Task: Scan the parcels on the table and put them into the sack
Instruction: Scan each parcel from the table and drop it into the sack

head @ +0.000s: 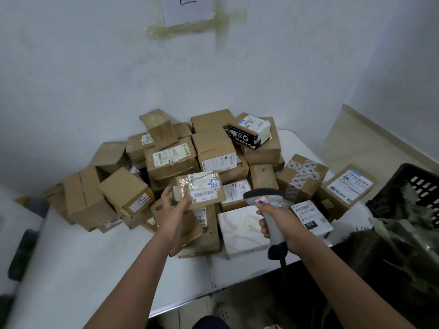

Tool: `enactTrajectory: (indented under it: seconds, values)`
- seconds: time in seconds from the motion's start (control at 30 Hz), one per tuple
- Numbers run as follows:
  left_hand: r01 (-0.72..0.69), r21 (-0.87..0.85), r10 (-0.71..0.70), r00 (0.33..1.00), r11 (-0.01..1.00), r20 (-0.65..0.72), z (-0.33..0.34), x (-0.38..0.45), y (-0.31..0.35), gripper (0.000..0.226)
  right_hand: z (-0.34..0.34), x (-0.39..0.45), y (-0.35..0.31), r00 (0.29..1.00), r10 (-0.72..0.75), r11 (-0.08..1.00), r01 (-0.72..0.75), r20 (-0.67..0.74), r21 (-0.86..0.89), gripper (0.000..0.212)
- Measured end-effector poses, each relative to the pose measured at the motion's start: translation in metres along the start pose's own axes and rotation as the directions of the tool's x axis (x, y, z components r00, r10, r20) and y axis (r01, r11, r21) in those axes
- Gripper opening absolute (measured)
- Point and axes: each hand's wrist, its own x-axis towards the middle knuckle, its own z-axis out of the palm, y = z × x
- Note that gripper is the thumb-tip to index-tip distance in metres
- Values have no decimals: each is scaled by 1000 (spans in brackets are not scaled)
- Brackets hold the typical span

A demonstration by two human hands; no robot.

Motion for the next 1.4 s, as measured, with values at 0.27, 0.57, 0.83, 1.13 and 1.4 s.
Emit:
enactTrajectory:
  seconds: [0.27, 0.57, 0.83, 1.13, 1.4]
  values:
    - [63, -36, -51, 965, 997, 257, 55, -18, -11, 78, -34, -30, -22, 993, -120, 989, 118, -17, -90, 30]
    - [37, 37, -48, 926, 999, 373, 97, -17, -17, 103, -60, -48, -28, 985, -168, 971, 157, -49, -179, 30]
    - [7, 36, -20, 929, 999, 369, 104, -16, -17, 89, -61, -54, -30, 984, -168, 966, 154, -52, -209, 31]
    - [21, 13, -24, 931, 1000, 365, 107, -19, -16, 82, -61, -55, -32, 981, -186, 961, 171, -50, -217, 26]
    - [38, 65, -61, 913, 997, 404, 115, -25, -14, 94, -73, -59, -28, 979, -194, 965, 179, -61, -190, 25]
